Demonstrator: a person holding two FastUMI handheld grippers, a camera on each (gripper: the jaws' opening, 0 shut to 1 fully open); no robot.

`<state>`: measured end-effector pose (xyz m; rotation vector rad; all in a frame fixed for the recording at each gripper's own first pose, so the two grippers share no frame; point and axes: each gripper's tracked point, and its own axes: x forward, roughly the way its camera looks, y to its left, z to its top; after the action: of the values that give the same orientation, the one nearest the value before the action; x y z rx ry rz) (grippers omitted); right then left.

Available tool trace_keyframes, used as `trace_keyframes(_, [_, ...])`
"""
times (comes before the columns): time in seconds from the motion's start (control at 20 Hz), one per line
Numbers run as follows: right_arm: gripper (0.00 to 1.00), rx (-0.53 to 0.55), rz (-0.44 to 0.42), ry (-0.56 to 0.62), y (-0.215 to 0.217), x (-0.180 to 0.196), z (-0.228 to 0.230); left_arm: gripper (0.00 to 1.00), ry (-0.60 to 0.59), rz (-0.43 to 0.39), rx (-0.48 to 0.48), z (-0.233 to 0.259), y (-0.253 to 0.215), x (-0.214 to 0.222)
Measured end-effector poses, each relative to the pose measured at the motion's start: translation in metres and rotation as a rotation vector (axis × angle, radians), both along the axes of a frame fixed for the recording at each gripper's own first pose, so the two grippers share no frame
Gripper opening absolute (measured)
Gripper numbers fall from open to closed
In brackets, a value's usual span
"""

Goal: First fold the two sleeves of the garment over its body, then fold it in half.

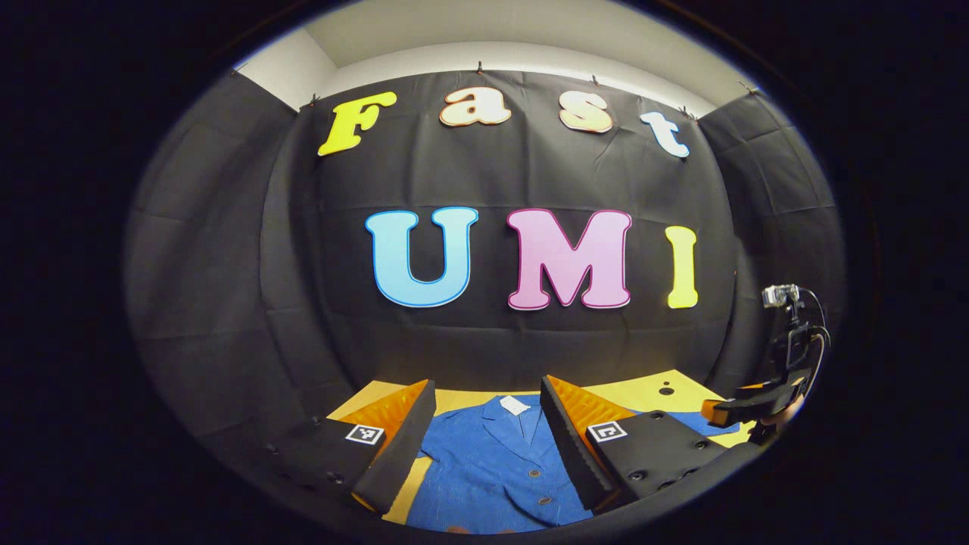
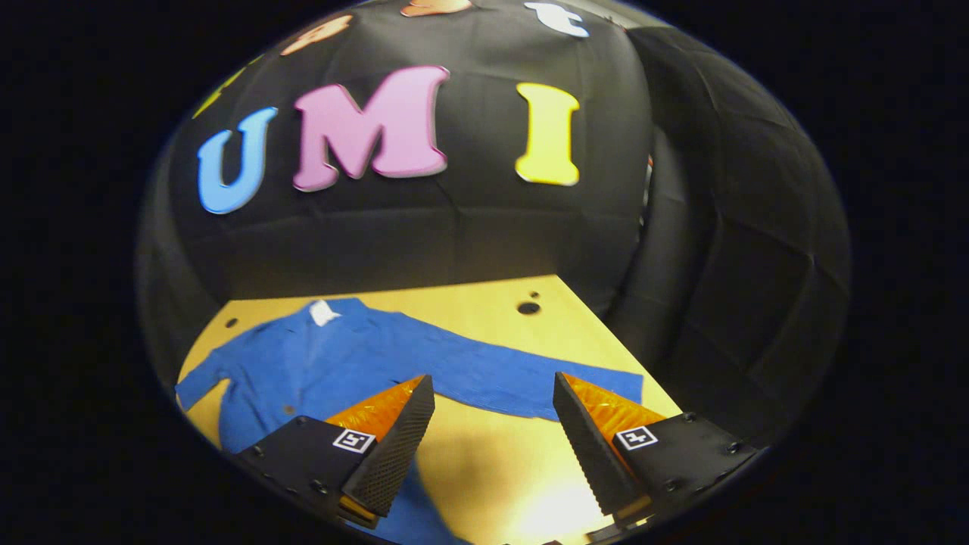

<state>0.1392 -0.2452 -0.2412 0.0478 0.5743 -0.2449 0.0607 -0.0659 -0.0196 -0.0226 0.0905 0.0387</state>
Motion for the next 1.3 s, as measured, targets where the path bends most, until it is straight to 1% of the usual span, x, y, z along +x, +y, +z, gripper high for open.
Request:
trace_keyframes(0.1, [0.99,-0.015,-0.071,0.116,-0.049,0.0,-0.037,0.8,0.033,0.006,-0.011,-0.008,-0.009,0.006])
trace_keyframes(0.2, [1.0,0.011,-0.143,0.224,-0.089,-0.005,-0.068,0.8,0.058,0.005,-0.013,-0.014,-0.018,0.011])
trace_keyframes(0.25, [1.0,0.025,-0.179,0.247,-0.105,0.001,-0.08,0.8,0.069,0.007,-0.008,-0.018,-0.02,0.014])
trace_keyframes(0.3, [1.0,0.03,-0.215,0.262,-0.121,0.016,-0.09,0.8,0.079,0.009,-0.003,-0.019,-0.023,0.016])
trace_keyframes(0.4, [1.0,0.069,-0.261,0.298,-0.139,0.044,-0.103,0.8,0.105,0.011,0.004,-0.024,-0.029,0.023])
trace_keyframes(0.45, [1.0,0.089,-0.289,0.314,-0.149,0.05,-0.11,0.8,0.112,0.007,0.006,-0.026,-0.033,0.024])
trace_keyframes(0.5, [1.0,0.101,-0.32,0.326,-0.16,0.042,-0.121,0.8,0.119,-0.001,0.008,-0.025,-0.037,0.026])
trace_keyframes(0.55, [1.0,0.114,-0.345,0.337,-0.167,0.039,-0.128,0.8,0.124,-0.008,0.013,-0.026,-0.042,0.027])
trace_keyframes(0.6, [0.94,0.134,-0.363,0.344,-0.168,0.037,-0.135,0.8,0.129,-0.016,0.023,-0.026,-0.046,0.029])
trace_keyframes(0.65, [1.0,0.155,-0.373,0.354,-0.169,0.038,-0.14,0.8,0.133,-0.022,0.034,-0.026,-0.05,0.031])
trace_keyframes(0.8, [1.0,0.202,-0.371,0.408,-0.162,0.032,-0.154,0.8,0.13,-0.045,0.052,-0.023,-0.062,0.036])
trace_keyframes(0.85, [1.0,0.189,-0.37,0.376,-0.166,0.039,-0.15,0.8,0.129,-0.049,0.056,-0.022,-0.064,0.037])
trace_keyframes(0.9, [0.9,0.194,-0.363,0.393,-0.162,0.035,-0.153,0.8,0.127,-0.051,0.058,-0.02,-0.065,0.039])
trace_keyframes(0.95, [0.98,0.188,-0.361,0.381,-0.163,0.037,-0.15,0.8,0.126,-0.053,0.056,-0.02,-0.068,0.04])
trace_keyframes(1.0, [0.87,0.197,-0.351,0.386,-0.16,0.04,-0.153,0.8,0.127,-0.056,0.055,-0.02,-0.069,0.04])
trace_keyframes(1.15, [0.31,0.243,-0.338,0.372,-0.149,0.047,-0.153,0.8,0.135,-0.051,0.052,-0.02,-0.069,0.034])
trace_keyframes(1.2, [0.12,0.255,-0.356,0.378,-0.149,0.047,-0.153,0.8,0.135,-0.048,0.051,-0.019,-0.068,0.032])
trace_keyframes(1.3, [0.13,0.28,-0.345,0.363,-0.147,0.052,-0.153,0.8,0.153,-0.042,0.047,-0.024,-0.064,0.027])
